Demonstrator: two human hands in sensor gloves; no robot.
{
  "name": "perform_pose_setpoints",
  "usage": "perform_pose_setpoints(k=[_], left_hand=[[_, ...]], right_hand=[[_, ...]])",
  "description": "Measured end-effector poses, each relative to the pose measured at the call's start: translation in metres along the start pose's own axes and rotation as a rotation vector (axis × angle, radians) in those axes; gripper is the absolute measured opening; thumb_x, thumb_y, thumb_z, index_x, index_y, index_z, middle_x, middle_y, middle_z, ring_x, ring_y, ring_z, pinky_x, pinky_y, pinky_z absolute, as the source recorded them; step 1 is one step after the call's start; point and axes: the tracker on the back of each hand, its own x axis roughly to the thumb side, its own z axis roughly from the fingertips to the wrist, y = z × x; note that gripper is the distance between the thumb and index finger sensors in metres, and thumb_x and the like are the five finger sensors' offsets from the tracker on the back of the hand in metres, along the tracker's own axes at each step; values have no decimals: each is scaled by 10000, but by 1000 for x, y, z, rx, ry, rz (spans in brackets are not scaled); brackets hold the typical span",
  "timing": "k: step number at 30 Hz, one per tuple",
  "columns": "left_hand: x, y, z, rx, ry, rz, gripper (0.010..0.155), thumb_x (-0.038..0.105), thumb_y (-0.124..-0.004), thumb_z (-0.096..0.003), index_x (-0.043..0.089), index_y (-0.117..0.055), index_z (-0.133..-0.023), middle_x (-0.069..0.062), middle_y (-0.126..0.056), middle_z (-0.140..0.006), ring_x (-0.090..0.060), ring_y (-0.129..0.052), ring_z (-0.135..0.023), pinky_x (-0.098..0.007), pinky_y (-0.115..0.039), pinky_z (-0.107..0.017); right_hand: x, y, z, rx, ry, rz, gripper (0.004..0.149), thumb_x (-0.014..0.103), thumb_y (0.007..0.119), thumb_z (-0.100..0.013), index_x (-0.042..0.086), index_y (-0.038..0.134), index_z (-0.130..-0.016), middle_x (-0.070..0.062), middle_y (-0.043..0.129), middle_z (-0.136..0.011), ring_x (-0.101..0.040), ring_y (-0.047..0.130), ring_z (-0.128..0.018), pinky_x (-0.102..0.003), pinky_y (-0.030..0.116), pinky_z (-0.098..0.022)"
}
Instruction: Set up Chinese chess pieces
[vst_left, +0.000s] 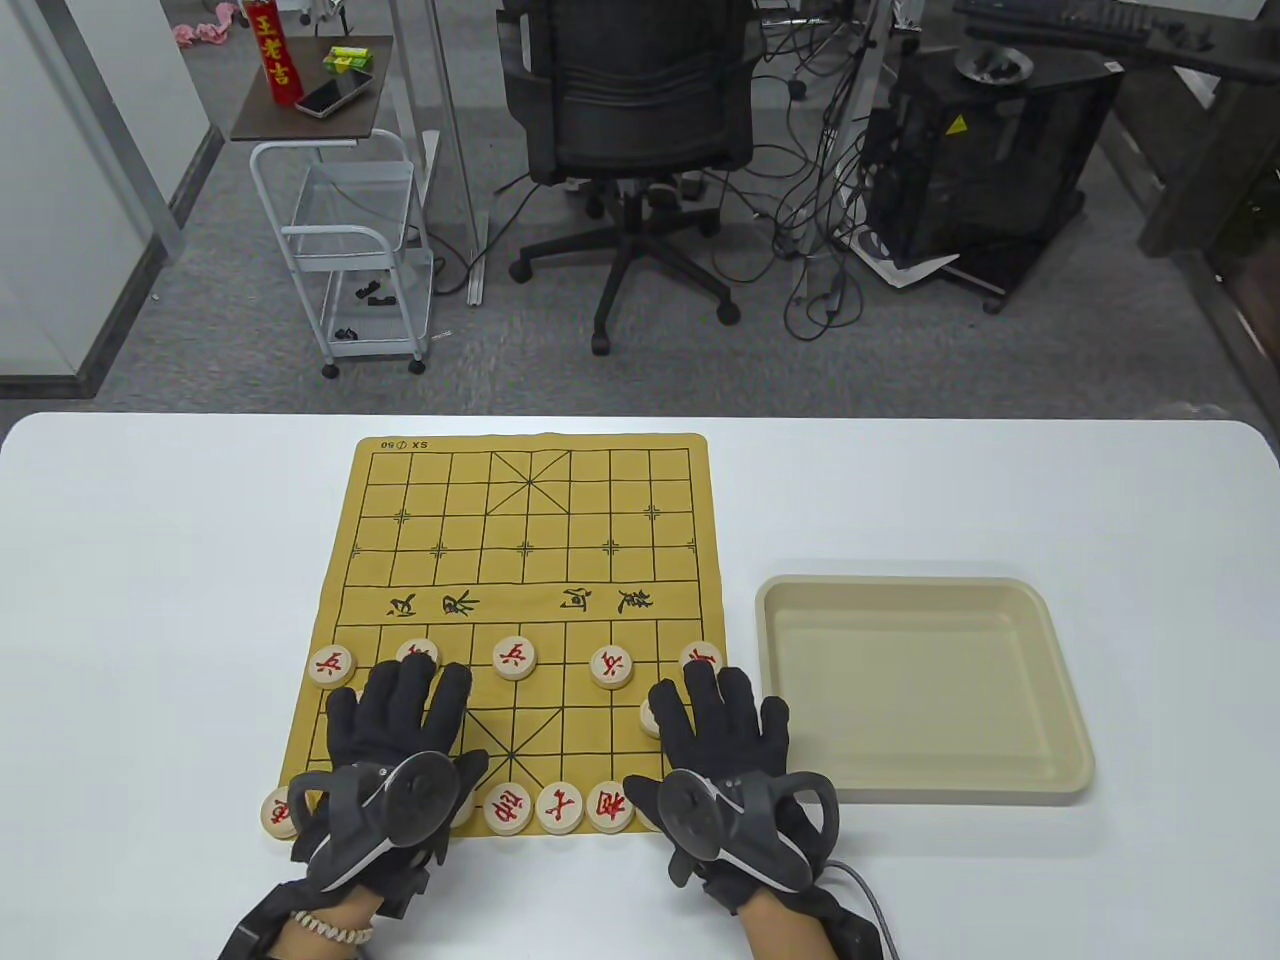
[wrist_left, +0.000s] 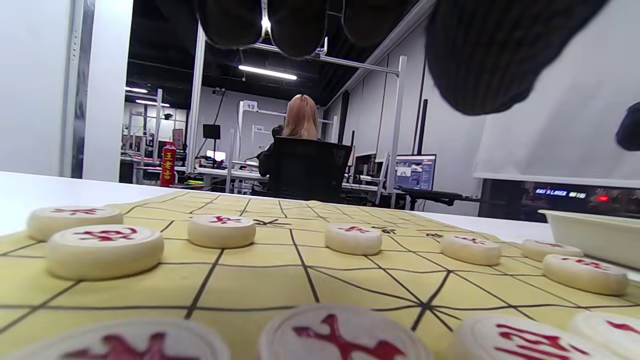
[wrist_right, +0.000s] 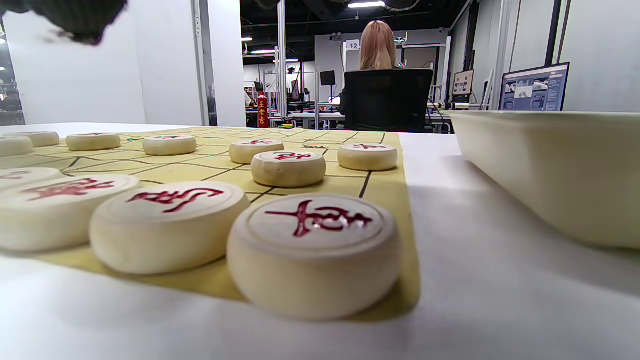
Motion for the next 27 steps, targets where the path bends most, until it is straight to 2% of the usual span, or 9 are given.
perform_pose_setpoints(k=[27], left_hand=[[1,2,2,29,-10,5,837,551,-786,-402,309,-396,-1101,-144,-459,-1203,-488,-511,-1113,-750,-364,-738]], right_hand=[[5,1,2,4,-20,10,871,681,739,-469,305,399,-1177,-116,334,-1255,-476,410,-1169,-752,395,-771]])
